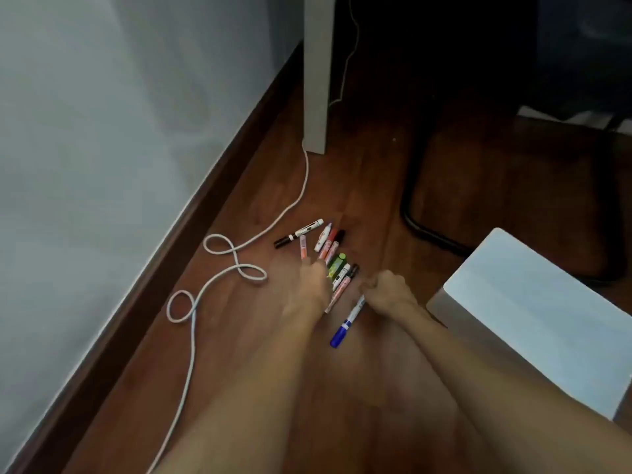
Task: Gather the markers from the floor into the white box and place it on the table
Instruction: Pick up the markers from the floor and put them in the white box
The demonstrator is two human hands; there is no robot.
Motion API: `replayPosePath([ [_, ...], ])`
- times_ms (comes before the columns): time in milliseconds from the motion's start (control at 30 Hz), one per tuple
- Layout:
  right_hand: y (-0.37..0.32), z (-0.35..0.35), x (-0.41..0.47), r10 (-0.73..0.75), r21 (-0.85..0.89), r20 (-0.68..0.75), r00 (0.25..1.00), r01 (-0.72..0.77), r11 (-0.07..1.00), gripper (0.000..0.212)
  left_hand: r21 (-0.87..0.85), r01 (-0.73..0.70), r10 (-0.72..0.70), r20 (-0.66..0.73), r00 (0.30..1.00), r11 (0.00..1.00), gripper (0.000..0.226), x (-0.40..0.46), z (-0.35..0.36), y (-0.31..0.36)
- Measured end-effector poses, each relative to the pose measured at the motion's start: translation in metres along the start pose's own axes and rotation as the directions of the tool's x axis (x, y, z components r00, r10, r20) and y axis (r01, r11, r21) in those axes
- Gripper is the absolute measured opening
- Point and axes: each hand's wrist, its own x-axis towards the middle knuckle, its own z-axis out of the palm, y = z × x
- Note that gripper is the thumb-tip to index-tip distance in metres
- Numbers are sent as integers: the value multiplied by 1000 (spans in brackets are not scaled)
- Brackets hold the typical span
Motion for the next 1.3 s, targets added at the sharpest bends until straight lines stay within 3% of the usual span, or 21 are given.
replayPosePath([
  [267,39,60,33,109,198,21,994,-111,974,64,5,-31,31,-19,999,999,30,30,72,-5],
  [533,55,59,33,39,315,-13,999,-32,949,40,117,-43,51,-63,997,992,40,26,82,3],
  [733,56,60,28,-7,290,-67,998,26,957,40,201,-40,56,-73,996,979,39,20,83,7],
  [967,53,38,23,30,332,103,994,-62,941,43,53,-46,50,-72,996,998,32,9,64,22],
  [1300,10,-66,-3,-30,341,-73,997,53,939,39,-231,-69,41,-121,992,970,32,-4,9,75],
])
